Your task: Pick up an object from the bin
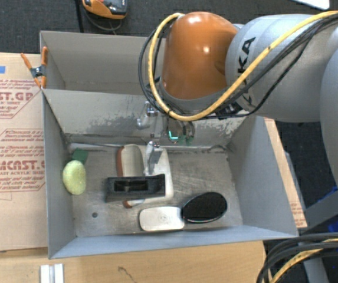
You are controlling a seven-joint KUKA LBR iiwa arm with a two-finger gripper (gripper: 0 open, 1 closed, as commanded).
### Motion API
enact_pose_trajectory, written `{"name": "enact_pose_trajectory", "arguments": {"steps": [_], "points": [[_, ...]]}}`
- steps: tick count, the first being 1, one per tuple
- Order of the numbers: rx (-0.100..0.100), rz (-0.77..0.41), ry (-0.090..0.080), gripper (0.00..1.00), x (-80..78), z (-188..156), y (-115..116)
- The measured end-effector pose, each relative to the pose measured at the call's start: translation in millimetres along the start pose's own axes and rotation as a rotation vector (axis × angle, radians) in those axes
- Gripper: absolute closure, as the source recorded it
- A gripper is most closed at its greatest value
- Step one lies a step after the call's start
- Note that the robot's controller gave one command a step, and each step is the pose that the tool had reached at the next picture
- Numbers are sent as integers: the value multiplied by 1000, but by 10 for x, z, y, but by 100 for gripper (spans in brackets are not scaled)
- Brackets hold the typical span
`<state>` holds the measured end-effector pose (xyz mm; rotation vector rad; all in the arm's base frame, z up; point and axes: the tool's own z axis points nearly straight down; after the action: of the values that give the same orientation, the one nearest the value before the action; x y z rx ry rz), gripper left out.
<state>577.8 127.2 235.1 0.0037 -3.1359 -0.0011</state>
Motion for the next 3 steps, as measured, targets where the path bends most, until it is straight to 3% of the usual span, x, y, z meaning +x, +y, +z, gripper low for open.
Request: {"name": "enact_pose_trajectory", "arguments": {"steps": [1,2,3], "points": [[-1,1,-7,0,-16,-42,-6],[-2,-8,-13,0,128,473,-282],[-2,-48,4,0,182,1051,-880]]}}
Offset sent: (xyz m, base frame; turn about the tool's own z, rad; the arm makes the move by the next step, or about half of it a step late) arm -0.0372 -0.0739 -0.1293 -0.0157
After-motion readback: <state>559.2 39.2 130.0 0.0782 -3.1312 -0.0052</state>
